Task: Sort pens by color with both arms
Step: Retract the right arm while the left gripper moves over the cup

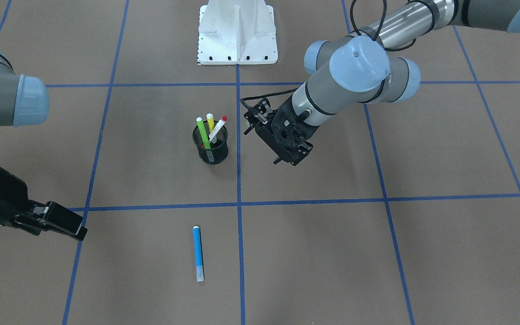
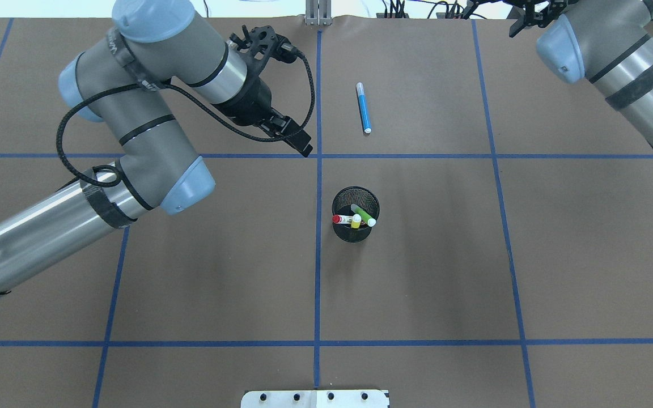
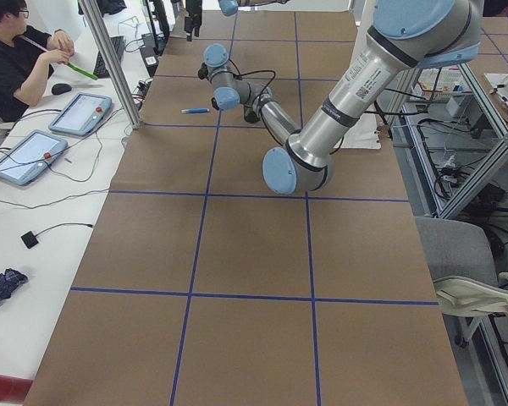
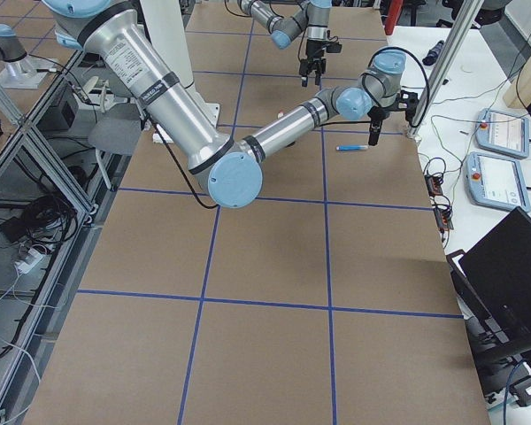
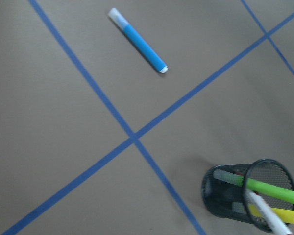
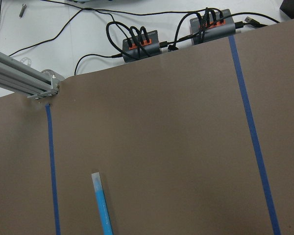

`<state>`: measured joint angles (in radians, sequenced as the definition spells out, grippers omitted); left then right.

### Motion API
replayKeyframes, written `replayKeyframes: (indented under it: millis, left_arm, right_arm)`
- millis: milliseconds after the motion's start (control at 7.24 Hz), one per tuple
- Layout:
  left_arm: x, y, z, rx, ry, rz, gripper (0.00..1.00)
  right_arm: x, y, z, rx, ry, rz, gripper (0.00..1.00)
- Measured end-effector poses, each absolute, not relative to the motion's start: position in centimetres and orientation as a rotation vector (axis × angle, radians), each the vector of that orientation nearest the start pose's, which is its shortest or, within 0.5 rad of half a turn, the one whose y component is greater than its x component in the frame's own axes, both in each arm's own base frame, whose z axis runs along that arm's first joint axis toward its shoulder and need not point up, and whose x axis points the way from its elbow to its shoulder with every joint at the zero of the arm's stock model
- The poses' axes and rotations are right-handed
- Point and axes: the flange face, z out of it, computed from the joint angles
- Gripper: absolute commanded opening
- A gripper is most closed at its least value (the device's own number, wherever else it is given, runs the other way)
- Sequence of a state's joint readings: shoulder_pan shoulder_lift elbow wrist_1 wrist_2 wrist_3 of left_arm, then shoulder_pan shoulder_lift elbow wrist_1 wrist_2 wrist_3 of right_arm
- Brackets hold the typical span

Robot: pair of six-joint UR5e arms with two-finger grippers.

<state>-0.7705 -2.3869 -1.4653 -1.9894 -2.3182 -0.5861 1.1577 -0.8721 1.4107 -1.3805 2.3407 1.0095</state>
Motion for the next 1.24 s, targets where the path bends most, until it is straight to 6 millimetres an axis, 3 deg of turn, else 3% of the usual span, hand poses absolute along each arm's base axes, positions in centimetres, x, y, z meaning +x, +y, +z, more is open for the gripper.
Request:
replayKeyframes:
  millis: [276, 415, 967, 1244]
  left_arm:
    - [48.6, -54.4, 8.4, 0.316, 1.177, 0.661, 0.98]
    - [49.8, -53.6, 7.6, 0.282, 1.163, 0.693, 0.98]
    - [54.8, -50.1, 8.6, 0.203, 1.147, 0.76, 0.96]
    - [56.0, -49.2, 9.3, 0.197, 1.132, 0.767, 0.83]
  right_arm:
    - [-23.2, -69.3, 29.2, 0.014, -1.003, 0.273, 1.0]
    - [-23.3, -68.9, 30.6, -0.022, -1.009, 0.272, 1.0]
    - [-24.0, -67.9, 33.0, -0.134, -1.016, 0.271, 1.0]
    - [-24.1, -67.9, 33.1, -0.138, -1.017, 0.271, 1.0]
